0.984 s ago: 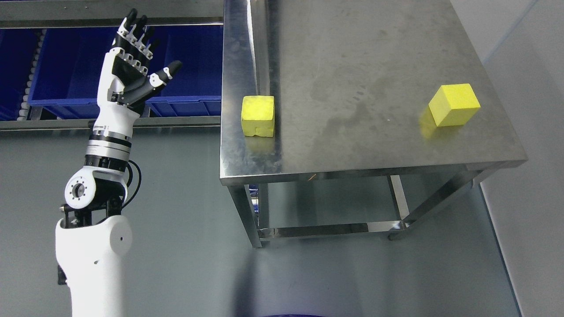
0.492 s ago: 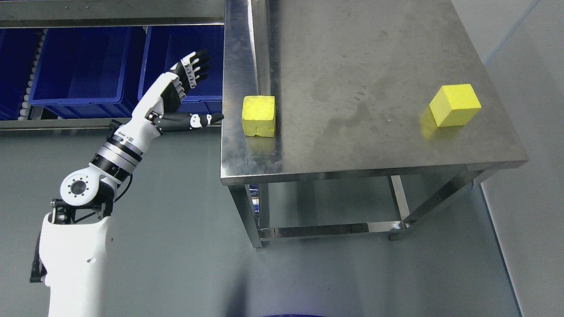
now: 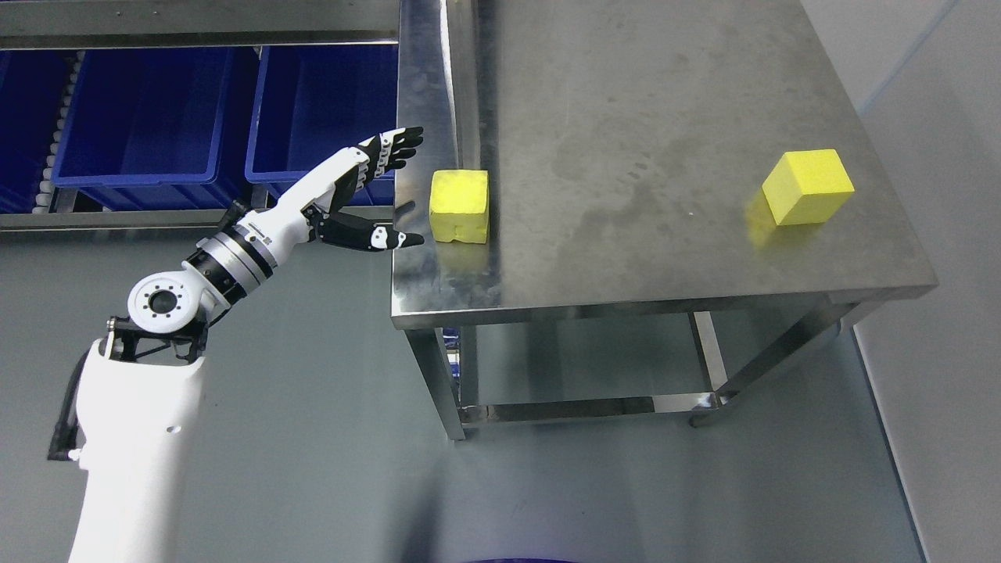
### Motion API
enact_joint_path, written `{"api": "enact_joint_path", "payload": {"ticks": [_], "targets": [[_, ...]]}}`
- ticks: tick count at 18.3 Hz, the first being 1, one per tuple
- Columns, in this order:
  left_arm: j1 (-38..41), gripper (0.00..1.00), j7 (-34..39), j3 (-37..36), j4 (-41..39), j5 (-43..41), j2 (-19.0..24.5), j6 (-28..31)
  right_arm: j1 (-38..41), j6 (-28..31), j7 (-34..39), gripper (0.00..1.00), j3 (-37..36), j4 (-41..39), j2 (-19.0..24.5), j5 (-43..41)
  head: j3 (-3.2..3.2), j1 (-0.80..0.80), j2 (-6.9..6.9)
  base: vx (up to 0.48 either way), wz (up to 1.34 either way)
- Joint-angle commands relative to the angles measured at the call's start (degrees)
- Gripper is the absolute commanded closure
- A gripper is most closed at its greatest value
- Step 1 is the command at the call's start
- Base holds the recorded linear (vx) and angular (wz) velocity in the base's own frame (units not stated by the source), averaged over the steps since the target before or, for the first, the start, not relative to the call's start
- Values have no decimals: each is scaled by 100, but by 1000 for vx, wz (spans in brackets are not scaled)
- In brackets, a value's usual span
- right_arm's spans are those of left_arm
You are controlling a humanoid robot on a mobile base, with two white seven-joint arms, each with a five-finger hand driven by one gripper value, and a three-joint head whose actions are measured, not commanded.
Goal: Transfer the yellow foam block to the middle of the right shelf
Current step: 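Close the left hand around the nearer yellow foam cube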
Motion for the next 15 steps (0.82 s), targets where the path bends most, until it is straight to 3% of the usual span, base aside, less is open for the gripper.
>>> {"api": "enact_joint_path", "payload": {"ticks": [1, 5, 10, 11, 15], "targets": [[-471, 0, -120, -773, 1084, -203, -99, -73, 141, -4, 4, 0, -70, -100, -100, 18, 0, 0, 0, 0, 0], [-506, 0, -252, -818, 1383, -212, -424, -73, 141, -4, 4, 0, -70, -100, -100, 18, 0, 0, 0, 0, 0], [-699, 4, -261, -809, 1674, -212, -477, -142, 132, -4, 4, 0, -70, -100, -100, 18, 0, 0, 0, 0, 0], [-700, 9, -261, -783, 1692, -203, -477, -274, 141, -4, 4, 0, -70, -100, -100, 18, 0, 0, 0, 0, 0], [-586, 52, -270, -406, 2034, -168, -723, -1353, 141, -4, 4, 0, -70, -100, -100, 18, 0, 0, 0, 0, 22]]}}
